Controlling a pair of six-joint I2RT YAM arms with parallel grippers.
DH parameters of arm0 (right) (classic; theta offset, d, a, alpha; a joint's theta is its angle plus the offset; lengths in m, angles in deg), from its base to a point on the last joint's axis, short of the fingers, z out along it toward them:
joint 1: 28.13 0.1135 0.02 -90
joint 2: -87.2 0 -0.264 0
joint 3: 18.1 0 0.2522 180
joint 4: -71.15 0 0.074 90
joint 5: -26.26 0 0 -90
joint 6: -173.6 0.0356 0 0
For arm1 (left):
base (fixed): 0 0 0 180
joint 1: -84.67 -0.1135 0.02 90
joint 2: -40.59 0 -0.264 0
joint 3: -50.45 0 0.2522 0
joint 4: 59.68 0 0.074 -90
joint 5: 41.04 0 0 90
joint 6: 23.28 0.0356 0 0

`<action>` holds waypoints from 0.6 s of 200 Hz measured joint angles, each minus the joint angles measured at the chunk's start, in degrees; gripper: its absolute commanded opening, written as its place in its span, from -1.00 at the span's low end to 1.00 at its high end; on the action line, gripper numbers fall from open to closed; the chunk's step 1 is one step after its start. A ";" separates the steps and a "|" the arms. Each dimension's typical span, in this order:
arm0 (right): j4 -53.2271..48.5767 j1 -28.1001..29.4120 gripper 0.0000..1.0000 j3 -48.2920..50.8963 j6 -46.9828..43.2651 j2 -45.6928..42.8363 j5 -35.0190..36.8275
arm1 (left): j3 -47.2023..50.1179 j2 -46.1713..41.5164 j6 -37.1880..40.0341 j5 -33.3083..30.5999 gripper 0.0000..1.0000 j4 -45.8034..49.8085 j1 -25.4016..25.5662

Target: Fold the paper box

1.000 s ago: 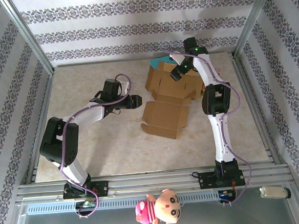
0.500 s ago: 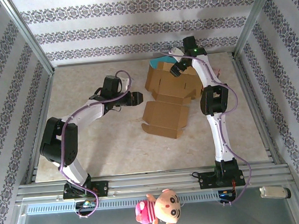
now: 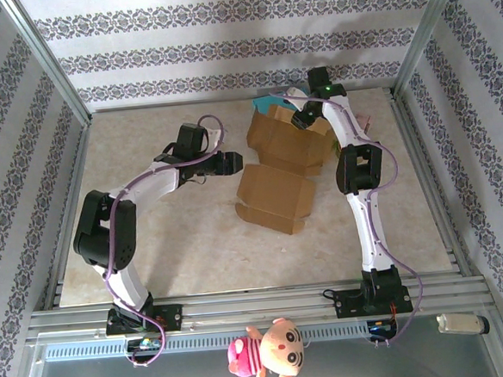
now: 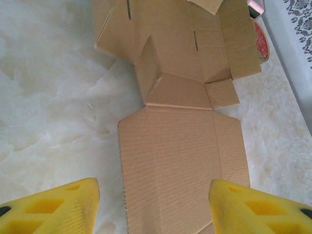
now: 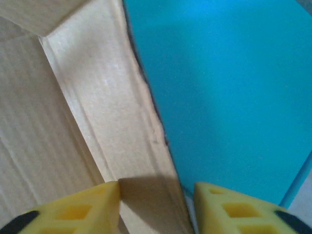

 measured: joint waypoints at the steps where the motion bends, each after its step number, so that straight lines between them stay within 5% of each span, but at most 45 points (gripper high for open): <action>1: -0.02 0.00 -0.38 0.00 0.02 0.00 0.00 | 0.00 0.00 0.00 0.00 0.23 0.02 0.00; 48: 0.22 0.02 -1.00 0.33 -0.92 -1.01 1.01 | 0.02 -0.04 0.00 -0.04 0.24 0.02 0.00; 88: 0.44 1.27 -1.00 2.80 -1.16 -4.42 5.75 | 1.01 -0.50 0.02 -1.64 0.24 0.07 0.00; 120: 4.04 3.15 -1.00 13.77 -2.99 -14.12 11.26 | 1.01 -1.51 0.07 -3.67 0.24 0.09 -0.17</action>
